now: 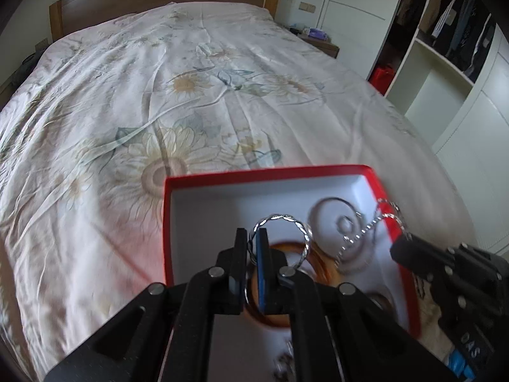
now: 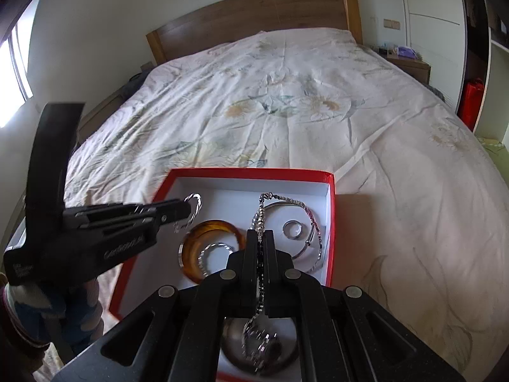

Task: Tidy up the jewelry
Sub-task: 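Carry the silver ring and chain necklace over the red box and lower them, then open both tools to drop the ring and necklace into the box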

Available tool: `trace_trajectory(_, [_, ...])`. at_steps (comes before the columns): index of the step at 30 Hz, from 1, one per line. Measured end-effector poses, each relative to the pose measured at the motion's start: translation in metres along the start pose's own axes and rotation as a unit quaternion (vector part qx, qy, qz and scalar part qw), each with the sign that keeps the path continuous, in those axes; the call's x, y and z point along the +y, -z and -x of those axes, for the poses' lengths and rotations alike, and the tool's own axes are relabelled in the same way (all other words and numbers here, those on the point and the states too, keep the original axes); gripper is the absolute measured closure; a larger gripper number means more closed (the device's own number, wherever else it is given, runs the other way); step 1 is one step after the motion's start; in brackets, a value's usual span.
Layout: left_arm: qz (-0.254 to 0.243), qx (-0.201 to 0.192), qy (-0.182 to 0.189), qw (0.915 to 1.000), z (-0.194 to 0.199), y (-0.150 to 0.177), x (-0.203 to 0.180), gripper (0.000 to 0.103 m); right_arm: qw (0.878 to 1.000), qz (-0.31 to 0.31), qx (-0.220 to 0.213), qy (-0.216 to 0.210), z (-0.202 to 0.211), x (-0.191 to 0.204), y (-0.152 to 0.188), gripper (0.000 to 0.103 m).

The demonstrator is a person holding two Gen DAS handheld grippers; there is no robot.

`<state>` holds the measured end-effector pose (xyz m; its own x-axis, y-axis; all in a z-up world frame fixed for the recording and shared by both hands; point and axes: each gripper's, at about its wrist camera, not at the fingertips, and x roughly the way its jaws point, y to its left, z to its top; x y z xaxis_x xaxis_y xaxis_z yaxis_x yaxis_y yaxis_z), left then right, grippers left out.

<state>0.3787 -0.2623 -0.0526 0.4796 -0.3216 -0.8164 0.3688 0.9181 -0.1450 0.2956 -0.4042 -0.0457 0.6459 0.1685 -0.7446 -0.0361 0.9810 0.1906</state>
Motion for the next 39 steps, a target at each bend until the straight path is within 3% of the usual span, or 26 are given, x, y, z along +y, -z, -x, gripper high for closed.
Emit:
trace_trajectory(10, [0.002, 0.023, -0.005, 0.9997, -0.04, -0.014, 0.004, 0.098, 1.0, 0.001, 0.018, 0.012, -0.037, -0.012, -0.012, 0.099])
trace_trajectory(17, [-0.001, 0.028, -0.008, 0.9996, -0.046, -0.016, 0.003, 0.097, 0.999, 0.004, 0.034, 0.033, -0.05, -0.014, -0.009, 0.096])
trace_trajectory(25, [0.016, 0.038, -0.006, 0.9991, -0.044, -0.018, 0.009, 0.094, 0.998, -0.003, 0.031, 0.045, -0.036, -0.015, -0.002, 0.077])
trace_trajectory(32, [0.035, 0.032, 0.011, 0.9988, -0.013, -0.004, 0.011, 0.088, 0.998, -0.014, 0.024, 0.048, -0.006, -0.009, 0.006, 0.071])
trace_trajectory(39, [0.046, -0.02, 0.01, 0.9987, 0.053, 0.03, 0.015, 0.087, 0.999, -0.02, 0.017, 0.038, 0.034, 0.021, 0.019, 0.07])
